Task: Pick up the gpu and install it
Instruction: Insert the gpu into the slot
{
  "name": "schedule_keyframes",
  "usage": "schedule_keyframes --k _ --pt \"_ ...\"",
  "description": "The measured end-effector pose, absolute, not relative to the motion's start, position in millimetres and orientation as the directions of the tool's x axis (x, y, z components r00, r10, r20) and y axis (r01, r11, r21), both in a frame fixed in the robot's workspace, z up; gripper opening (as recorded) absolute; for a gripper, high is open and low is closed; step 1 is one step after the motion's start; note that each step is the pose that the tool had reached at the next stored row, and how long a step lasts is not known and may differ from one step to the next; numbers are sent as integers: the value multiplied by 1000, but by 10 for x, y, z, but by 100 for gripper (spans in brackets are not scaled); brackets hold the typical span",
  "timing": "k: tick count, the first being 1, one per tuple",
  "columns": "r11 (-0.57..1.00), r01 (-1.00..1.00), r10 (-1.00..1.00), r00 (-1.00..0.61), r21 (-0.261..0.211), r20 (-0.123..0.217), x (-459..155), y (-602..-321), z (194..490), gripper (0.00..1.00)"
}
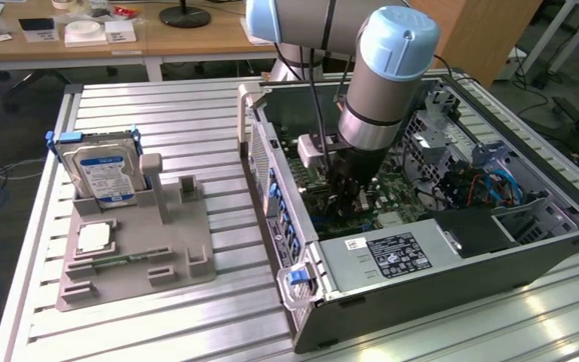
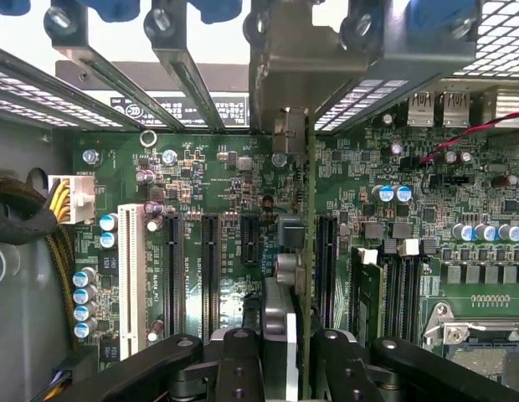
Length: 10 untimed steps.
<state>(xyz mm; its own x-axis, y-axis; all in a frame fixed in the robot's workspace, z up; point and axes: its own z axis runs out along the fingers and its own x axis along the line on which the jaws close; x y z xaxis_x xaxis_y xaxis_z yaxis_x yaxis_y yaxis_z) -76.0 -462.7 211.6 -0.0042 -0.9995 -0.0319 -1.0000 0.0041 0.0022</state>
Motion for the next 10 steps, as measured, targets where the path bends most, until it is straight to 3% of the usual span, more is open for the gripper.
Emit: schedule_keyframes --k 6,7,9,10 --pt "4 -1000 -999 -4 1 -36 -760 -4623 2108 29" --pt "4 -1000 -999 -4 1 -35 -760 -4624 2114 35" --pt "4 -1000 -999 -4 1 -34 -761 -4626 2128 35" --pt "4 -1000 -999 -4 1 -34 -762 -4627 2139 42"
